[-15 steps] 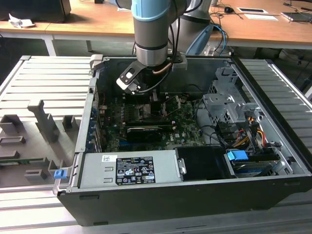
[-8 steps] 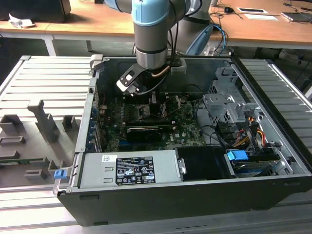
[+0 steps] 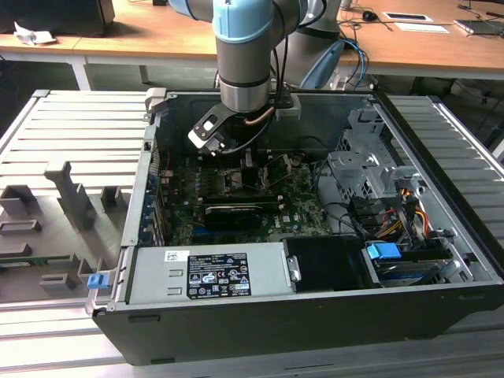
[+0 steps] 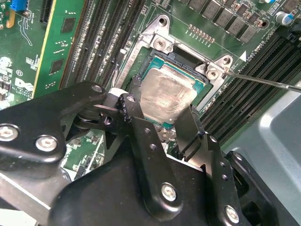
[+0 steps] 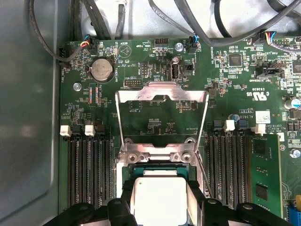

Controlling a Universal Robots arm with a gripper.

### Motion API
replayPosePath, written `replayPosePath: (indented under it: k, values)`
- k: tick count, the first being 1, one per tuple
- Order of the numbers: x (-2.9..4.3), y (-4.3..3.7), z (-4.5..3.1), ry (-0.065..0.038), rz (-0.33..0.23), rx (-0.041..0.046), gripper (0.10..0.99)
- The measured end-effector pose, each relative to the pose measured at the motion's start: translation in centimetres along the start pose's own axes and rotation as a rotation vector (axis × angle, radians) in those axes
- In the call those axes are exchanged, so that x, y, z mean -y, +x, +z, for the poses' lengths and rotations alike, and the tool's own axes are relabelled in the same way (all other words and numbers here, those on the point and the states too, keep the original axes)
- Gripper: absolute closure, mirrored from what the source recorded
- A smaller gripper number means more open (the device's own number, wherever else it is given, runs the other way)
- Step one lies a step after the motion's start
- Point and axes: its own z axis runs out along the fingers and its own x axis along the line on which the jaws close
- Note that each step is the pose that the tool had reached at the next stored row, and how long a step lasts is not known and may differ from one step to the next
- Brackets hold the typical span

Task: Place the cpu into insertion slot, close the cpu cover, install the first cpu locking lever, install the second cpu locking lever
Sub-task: 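Place the cpu into insertion slot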

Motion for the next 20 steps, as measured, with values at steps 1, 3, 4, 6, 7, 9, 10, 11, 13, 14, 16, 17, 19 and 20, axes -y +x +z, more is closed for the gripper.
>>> replayPosePath:
  k: [1, 3, 4, 6, 7, 9, 10, 11, 13, 14, 16, 17, 19, 20]
  values:
    - [0.00, 0.00, 0.00, 0.000, 0.000, -0.0001, 0.545]
    - [0.00, 0.00, 0.00, 0.000, 0.000, -0.0001, 0.482]
    - [0.00, 0.00, 0.00, 0.000, 0.000, -0.0001, 0.482]
    - [-0.01, 0.01, -0.01, 0.000, 0.000, 0.0001, 0.482]
    - [-0.01, 0.01, -0.05, 0.000, 0.000, 0.0003, 0.482]
    - [-0.02, 0.01, -0.20, 0.000, 0.000, 0.0006, 0.482]
    - [-0.04, 0.01, -0.39, 0.000, 0.000, 0.0007, 0.482]
    - [-0.05, 0.01, -0.50, 0.000, 0.000, 0.0009, 0.482]
    - [-0.06, 0.01, -0.60, 0.000, 0.000, 0.0017, 0.565]
    - [-0.06, 0.01, -0.66, 0.000, 0.000, 0.0021, 0.627]
    - [-0.07, 0.02, -0.72, 0.000, 0.000, 0.0032, 0.749]
    - [-0.07, 0.02, -0.76, 0.000, 0.000, 0.0041, 0.808]
    - [-0.08, 0.02, -0.87, 0.000, 0.000, 0.0049, 0.929]
    - [-0.08, 0.02, -0.93, 0.000, 0.000, 0.0052, 0.980]
